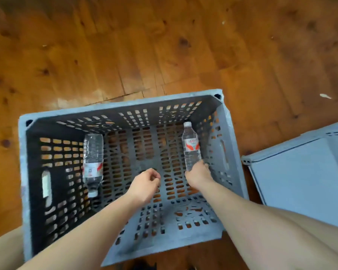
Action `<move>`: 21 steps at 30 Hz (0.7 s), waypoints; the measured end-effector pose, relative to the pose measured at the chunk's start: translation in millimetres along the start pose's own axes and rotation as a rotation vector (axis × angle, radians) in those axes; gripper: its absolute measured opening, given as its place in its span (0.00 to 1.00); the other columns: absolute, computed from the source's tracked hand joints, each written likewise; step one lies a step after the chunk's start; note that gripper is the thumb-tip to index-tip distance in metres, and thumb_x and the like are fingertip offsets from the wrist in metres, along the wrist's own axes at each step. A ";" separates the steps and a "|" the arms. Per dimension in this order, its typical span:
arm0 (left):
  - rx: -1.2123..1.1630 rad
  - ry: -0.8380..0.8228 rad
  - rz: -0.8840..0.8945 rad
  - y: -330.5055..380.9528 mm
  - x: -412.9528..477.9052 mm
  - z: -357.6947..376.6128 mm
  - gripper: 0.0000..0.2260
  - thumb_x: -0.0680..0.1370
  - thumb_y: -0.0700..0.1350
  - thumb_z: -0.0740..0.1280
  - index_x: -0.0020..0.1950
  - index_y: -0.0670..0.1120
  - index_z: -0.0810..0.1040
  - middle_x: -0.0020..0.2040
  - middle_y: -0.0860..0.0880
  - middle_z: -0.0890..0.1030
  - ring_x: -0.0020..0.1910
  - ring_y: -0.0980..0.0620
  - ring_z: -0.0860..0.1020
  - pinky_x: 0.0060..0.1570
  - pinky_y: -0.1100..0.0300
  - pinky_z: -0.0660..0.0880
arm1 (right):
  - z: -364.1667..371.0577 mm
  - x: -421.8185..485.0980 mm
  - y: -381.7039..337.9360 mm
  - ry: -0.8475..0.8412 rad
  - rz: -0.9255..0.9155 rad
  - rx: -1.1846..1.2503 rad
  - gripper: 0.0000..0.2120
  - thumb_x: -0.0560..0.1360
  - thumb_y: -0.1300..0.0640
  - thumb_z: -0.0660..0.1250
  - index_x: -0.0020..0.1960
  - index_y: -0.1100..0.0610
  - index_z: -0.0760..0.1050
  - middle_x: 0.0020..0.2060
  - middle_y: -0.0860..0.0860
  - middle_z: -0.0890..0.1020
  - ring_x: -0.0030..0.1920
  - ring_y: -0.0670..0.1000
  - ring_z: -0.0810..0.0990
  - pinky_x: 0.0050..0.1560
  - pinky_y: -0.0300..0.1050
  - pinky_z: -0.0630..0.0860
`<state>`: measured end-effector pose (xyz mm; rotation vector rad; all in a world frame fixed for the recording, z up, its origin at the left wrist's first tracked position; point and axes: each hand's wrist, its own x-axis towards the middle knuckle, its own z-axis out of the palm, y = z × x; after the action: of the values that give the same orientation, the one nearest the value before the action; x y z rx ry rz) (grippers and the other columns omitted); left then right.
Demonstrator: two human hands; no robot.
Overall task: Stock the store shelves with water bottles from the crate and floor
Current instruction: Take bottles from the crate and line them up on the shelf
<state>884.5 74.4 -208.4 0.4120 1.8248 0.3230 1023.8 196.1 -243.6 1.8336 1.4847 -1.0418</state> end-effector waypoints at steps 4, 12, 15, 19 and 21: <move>-0.030 -0.057 -0.046 6.3 32.8 14.8 0.06 0.83 0.43 0.60 0.51 0.49 0.76 0.49 0.46 0.84 0.49 0.45 0.82 0.54 0.49 0.80 | 25.2 27.0 -5.5 0.122 0.017 -0.117 0.39 0.77 0.49 0.71 0.77 0.63 0.55 0.72 0.60 0.63 0.71 0.62 0.66 0.65 0.56 0.73; -0.277 0.018 -0.102 3.7 58.4 4.1 0.06 0.80 0.41 0.62 0.53 0.48 0.78 0.50 0.46 0.84 0.51 0.46 0.82 0.50 0.51 0.78 | 36.8 45.7 -5.0 0.135 -0.025 0.032 0.33 0.73 0.45 0.73 0.67 0.61 0.64 0.61 0.59 0.79 0.58 0.61 0.81 0.51 0.51 0.79; -0.341 0.036 -0.101 2.5 45.8 -6.9 0.04 0.81 0.45 0.65 0.54 0.48 0.77 0.53 0.46 0.84 0.52 0.48 0.82 0.54 0.49 0.79 | 25.7 15.5 -6.7 0.005 -0.052 0.174 0.30 0.69 0.40 0.74 0.63 0.57 0.70 0.56 0.54 0.82 0.55 0.57 0.82 0.51 0.47 0.79; -0.421 -0.023 -0.048 9.5 6.3 -19.7 0.15 0.79 0.56 0.69 0.60 0.48 0.76 0.56 0.49 0.84 0.54 0.51 0.83 0.60 0.50 0.78 | 6.6 -59.3 -16.2 -0.225 -0.144 0.295 0.32 0.59 0.33 0.69 0.57 0.50 0.78 0.49 0.47 0.85 0.48 0.50 0.85 0.52 0.51 0.83; -0.516 -0.050 0.002 17.3 -22.1 -25.5 0.18 0.79 0.55 0.70 0.62 0.44 0.77 0.55 0.46 0.85 0.52 0.48 0.85 0.53 0.53 0.81 | -3.2 -108.4 -17.2 -0.287 -0.264 0.216 0.27 0.64 0.35 0.71 0.57 0.50 0.76 0.51 0.46 0.84 0.50 0.48 0.83 0.51 0.47 0.81</move>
<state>867.7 80.0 -174.7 0.0603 1.6177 0.7547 998.4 144.1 -150.2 1.5671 1.5100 -1.5753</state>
